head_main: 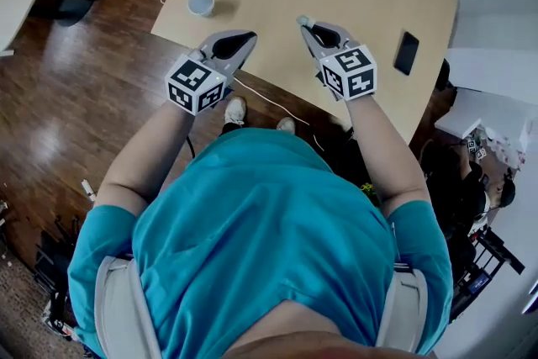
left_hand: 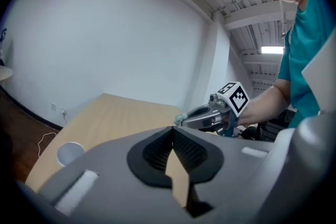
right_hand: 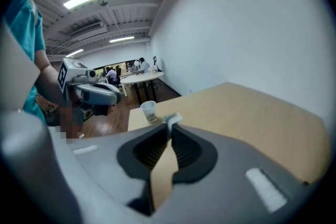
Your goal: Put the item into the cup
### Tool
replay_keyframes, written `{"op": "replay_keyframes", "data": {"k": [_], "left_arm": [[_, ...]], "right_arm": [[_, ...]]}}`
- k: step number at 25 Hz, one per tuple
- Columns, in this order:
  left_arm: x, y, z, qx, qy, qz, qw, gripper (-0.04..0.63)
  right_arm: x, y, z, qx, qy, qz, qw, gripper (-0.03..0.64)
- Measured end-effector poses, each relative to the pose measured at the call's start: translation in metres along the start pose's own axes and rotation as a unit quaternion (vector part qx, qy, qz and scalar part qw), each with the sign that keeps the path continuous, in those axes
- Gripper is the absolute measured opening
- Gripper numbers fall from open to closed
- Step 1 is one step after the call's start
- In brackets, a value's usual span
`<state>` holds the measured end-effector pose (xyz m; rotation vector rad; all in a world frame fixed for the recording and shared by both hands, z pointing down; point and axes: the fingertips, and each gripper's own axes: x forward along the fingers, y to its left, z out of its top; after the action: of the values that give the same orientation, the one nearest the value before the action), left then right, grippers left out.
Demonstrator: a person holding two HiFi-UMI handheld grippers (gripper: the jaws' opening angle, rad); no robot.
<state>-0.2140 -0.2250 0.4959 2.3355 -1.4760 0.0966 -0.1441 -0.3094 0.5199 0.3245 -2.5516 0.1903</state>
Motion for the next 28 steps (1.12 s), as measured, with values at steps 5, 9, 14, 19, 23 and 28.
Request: {"op": "replay_keyframes", "data": {"k": [5,9,14,19,23,28], "left_arm": [[-0.051,0.058,-0.010,-0.026,-0.011,0.044,0.9986,0.005],[-0.091,0.102,-0.017,-0.043,-0.017,0.079,0.9958,0.005],[-0.132,0.140,-0.029,-0.057,-0.020,0.110,0.9921,0.005],[-0.155,0.161,-0.038,-0.068,-0.025,0.124,0.9897,0.005],[-0.166,0.167,-0.041,-0.075,-0.030,0.126,0.9888,0.005],[-0.171,0.171,-0.043,-0.082,-0.035,0.123,0.9884,0.005]], "right_arm": [[0.072,0.041,0.033,-0.029,0.022,0.042,0.998,0.029],[0.129,0.068,0.051,-0.050,0.044,0.067,0.996,0.029],[0.183,0.091,0.058,-0.073,0.075,0.086,0.991,0.029],[0.220,0.098,0.057,-0.077,0.105,0.085,0.988,0.037],[0.229,0.105,0.058,-0.074,0.110,0.091,0.987,0.114],[0.230,0.110,0.061,-0.078,0.110,0.092,0.987,0.124]]}}
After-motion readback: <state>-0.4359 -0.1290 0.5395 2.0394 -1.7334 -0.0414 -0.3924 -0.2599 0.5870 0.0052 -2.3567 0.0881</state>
